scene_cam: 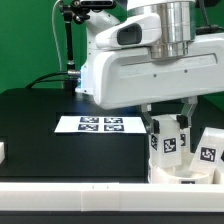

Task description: Assemble stool

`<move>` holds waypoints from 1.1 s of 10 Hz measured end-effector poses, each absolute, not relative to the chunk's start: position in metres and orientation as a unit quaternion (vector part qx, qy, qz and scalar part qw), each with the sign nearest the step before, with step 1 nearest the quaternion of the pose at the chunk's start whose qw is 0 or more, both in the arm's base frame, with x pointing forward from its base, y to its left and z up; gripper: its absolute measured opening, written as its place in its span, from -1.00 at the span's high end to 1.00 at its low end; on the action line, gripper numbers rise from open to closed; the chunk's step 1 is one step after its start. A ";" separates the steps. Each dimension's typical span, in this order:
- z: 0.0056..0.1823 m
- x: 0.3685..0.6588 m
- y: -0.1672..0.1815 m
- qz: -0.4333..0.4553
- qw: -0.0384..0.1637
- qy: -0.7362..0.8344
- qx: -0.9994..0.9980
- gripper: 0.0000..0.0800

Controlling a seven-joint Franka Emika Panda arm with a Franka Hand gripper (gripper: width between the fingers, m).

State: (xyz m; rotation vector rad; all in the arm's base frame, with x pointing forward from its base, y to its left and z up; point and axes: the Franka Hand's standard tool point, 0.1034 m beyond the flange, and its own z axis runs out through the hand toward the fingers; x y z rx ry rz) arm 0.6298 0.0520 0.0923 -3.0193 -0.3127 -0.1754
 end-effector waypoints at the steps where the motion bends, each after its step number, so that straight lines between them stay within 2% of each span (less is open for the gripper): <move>1: 0.092 0.630 0.052 -0.057 0.051 -0.089 -0.993 0.14; 5: 0.092 0.630 0.055 -0.050 0.068 0.040 -0.996 0.14; 7: 0.091 0.628 0.061 -0.040 0.088 0.165 -0.982 0.14; 11: 0.089 0.627 0.070 -0.020 0.105 0.327 -0.939 0.14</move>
Offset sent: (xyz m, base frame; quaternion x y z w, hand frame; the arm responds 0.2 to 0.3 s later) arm 0.0000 0.0000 0.0000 0.0000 0.0000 0.1938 0.9810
